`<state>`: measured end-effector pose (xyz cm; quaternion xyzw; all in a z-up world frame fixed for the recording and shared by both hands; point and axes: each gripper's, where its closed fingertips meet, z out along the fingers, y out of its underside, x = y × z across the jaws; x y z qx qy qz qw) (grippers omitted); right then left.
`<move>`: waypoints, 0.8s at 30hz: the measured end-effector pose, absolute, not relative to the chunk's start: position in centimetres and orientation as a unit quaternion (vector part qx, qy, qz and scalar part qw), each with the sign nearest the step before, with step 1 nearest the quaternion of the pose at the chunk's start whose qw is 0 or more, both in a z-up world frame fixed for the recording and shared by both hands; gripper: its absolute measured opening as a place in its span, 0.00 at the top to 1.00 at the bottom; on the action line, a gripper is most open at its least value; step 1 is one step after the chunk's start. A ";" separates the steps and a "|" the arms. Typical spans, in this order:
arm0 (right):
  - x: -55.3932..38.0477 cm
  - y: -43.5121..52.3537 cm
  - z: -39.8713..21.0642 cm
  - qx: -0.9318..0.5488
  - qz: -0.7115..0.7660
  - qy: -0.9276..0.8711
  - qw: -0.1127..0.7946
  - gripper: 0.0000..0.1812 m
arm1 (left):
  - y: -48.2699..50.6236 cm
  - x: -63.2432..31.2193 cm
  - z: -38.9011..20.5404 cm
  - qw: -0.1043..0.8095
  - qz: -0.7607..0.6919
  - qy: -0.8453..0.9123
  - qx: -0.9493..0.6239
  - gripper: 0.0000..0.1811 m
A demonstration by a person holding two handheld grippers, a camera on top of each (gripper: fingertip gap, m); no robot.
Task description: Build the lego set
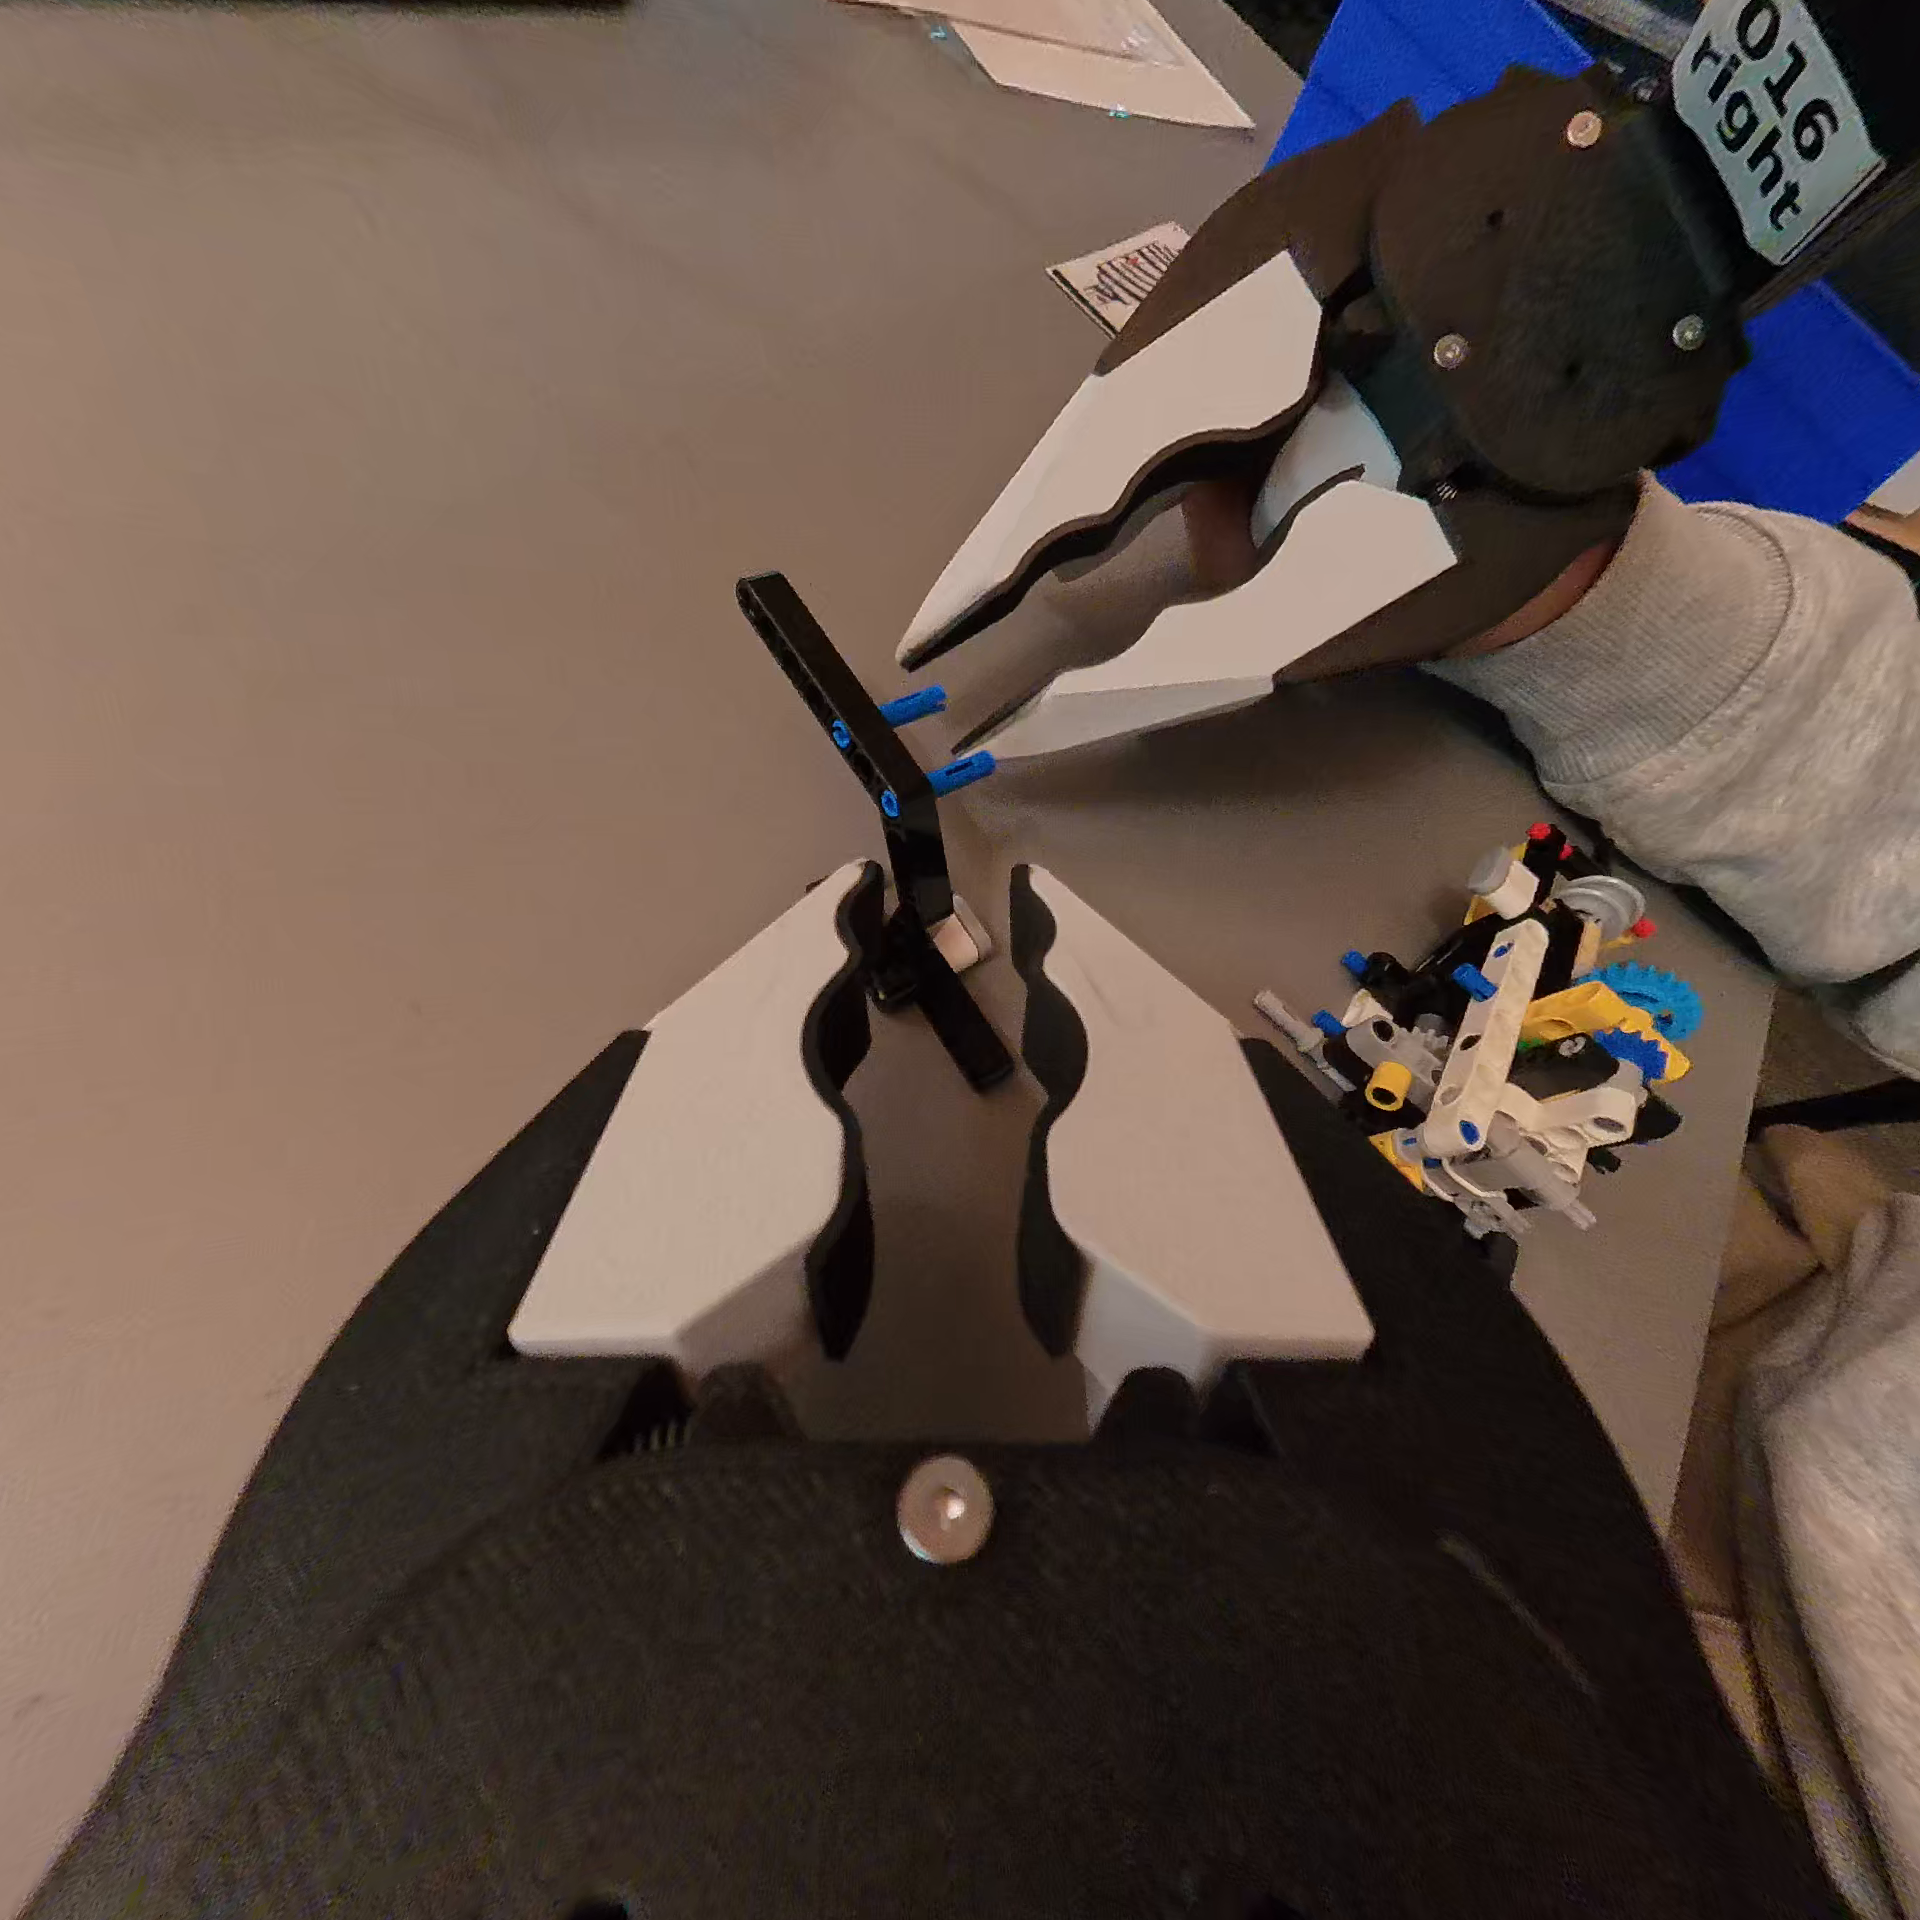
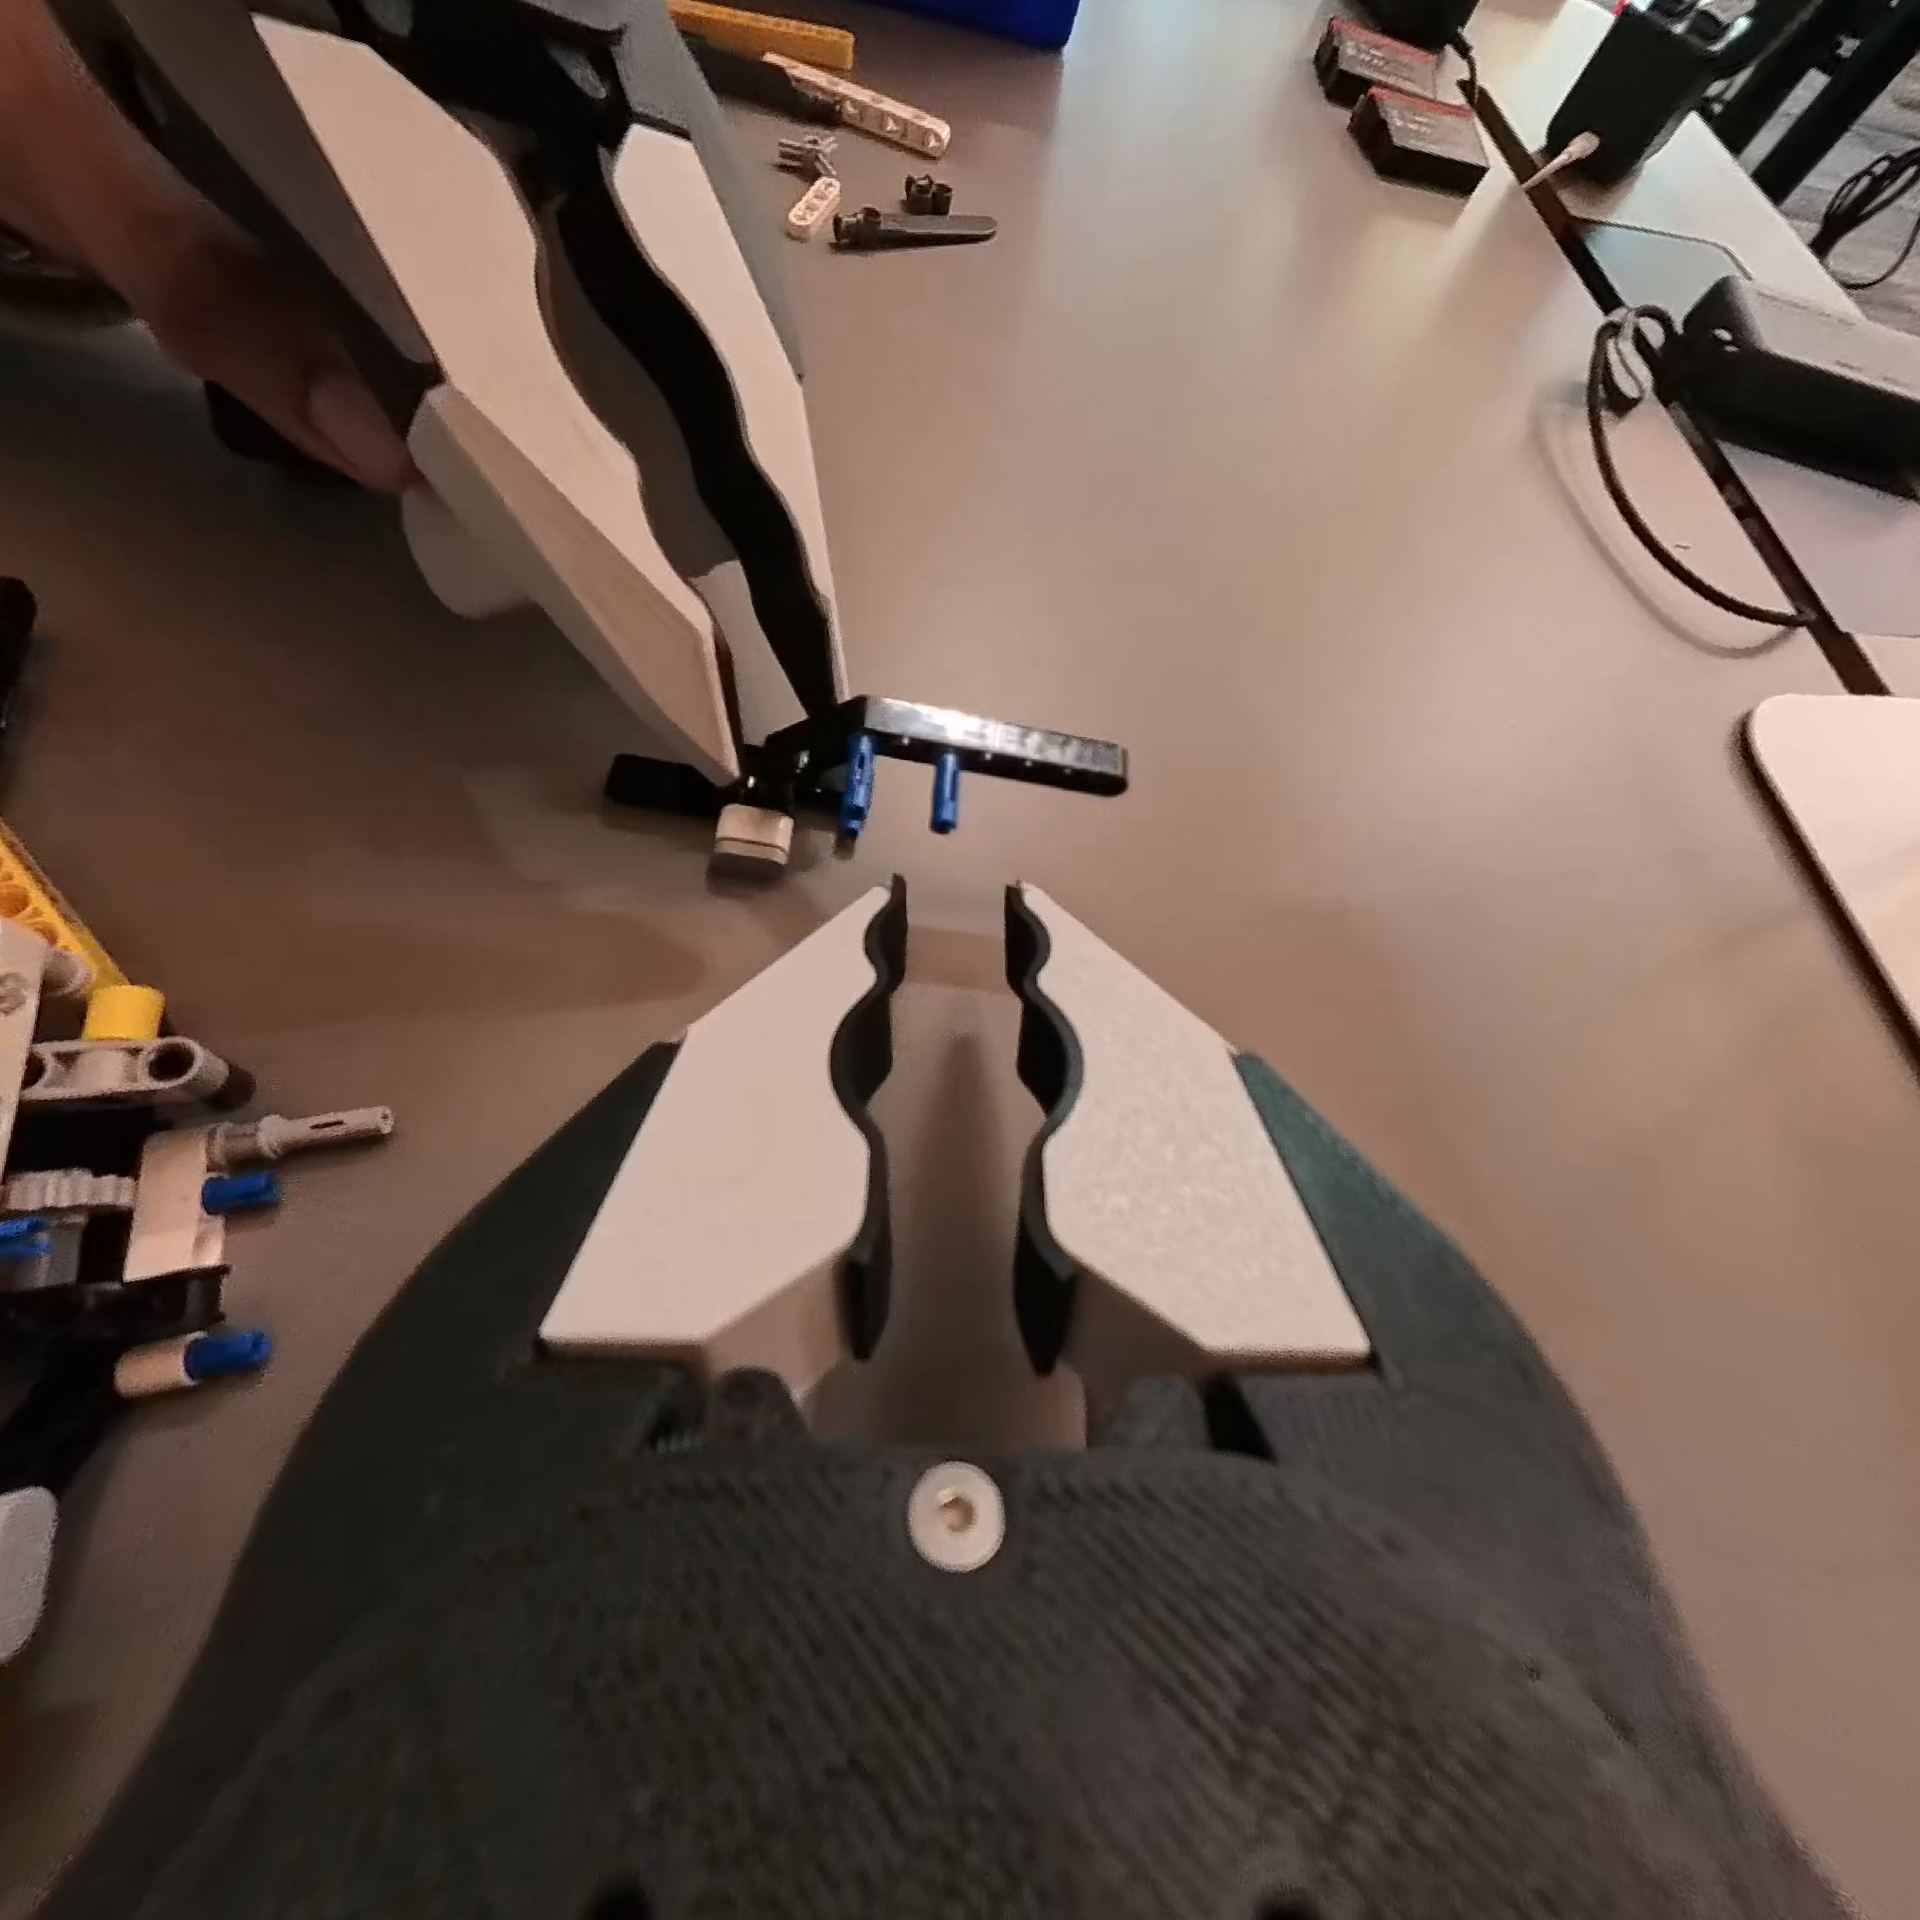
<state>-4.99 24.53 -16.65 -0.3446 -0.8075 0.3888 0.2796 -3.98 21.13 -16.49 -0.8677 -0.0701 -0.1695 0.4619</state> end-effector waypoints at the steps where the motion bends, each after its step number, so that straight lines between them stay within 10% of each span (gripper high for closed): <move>1: -5.0 24.7 -16.6 -0.349 0.391 -0.805 0.279 0.90 | 21.1 -4.0 -16.5 0.463 -0.173 -0.073 -0.866 0.86; 24: -5.8 26.0 -15.9 -0.392 0.407 -0.774 0.286 0.91 | 21.2 -4.9 -15.9 0.484 -0.182 -0.107 -0.850 0.88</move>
